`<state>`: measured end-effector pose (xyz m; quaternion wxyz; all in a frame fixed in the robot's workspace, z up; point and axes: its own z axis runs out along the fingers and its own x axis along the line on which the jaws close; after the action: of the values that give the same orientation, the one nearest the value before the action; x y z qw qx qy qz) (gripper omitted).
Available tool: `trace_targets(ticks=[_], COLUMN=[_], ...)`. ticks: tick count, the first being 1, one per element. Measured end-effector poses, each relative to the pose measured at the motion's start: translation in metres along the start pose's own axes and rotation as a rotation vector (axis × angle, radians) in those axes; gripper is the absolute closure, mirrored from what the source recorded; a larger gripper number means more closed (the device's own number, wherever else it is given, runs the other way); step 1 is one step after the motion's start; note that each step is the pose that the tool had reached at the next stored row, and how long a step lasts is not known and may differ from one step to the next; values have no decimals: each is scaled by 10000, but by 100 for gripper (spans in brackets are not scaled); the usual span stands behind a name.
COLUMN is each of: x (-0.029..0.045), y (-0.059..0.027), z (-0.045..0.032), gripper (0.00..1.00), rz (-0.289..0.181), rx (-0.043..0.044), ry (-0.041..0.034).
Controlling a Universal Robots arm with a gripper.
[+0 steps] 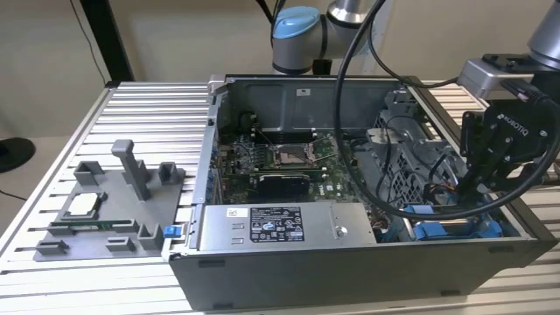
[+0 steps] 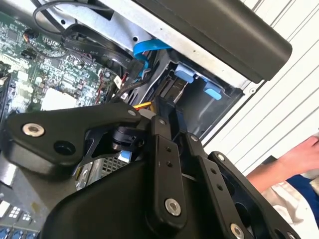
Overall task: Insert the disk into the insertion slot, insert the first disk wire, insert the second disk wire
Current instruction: 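Insert the first disk wire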
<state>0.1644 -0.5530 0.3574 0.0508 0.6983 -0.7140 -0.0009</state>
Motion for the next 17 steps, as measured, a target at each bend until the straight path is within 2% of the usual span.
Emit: trace_targets(ticks=[2,5,15,17], x=[0,-1,-1,-3], y=[-2,-6,-25,-49], z=[2,9,14,17], gripper=[100,100,100,100], rz=[-16,-35,-37,-41], rx=[-185,-375,-389,-391], ry=[-39,-106,-113,-168])
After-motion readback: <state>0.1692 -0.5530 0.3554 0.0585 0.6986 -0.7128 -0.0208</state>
